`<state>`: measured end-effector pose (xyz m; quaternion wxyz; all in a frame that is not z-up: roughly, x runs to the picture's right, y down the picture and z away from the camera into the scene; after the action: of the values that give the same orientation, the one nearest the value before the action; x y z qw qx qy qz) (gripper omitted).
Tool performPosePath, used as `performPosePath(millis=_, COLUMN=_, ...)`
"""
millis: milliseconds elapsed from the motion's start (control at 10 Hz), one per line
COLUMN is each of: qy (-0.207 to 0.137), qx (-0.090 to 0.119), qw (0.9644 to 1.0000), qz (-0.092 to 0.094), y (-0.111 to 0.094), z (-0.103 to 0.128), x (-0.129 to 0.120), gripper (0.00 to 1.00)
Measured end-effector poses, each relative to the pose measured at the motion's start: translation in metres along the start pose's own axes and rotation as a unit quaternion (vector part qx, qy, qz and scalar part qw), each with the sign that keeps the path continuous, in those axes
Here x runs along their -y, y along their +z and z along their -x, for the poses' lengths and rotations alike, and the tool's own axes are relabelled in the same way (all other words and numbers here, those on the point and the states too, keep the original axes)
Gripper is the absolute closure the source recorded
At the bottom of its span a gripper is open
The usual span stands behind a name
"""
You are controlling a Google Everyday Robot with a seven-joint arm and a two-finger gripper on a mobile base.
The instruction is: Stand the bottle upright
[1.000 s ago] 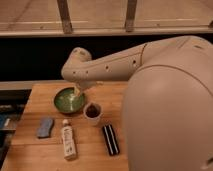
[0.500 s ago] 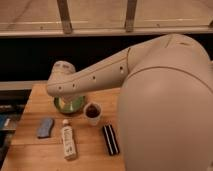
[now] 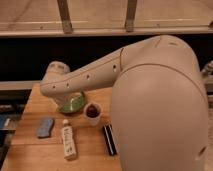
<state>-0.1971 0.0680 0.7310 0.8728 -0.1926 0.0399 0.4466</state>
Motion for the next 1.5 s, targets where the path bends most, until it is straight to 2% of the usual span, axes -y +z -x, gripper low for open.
performPosePath(millis=200, qy=-0.002, qx=-0.019, qw=0.9998, qz=-0.003, y=0.008, z=-0.005, x=-0.001, gripper=0.20)
performPosePath(millis=500, qy=-0.006, qx=-0.062, qw=0.9980, qz=0.006, y=0.047, z=-0.016, x=-0.016, gripper=0.20)
performPosePath(millis=900, qy=0.001, qx=-0.102, qw=0.9944, qz=0.025, y=0.082, z=-0.028, x=-0.026, gripper=0.20)
performPosePath(millis=1500, qy=0.021, qx=-0.125, qw=0.9905, qz=0.054, y=0.112, z=-0.053, x=-0.037, gripper=0.20)
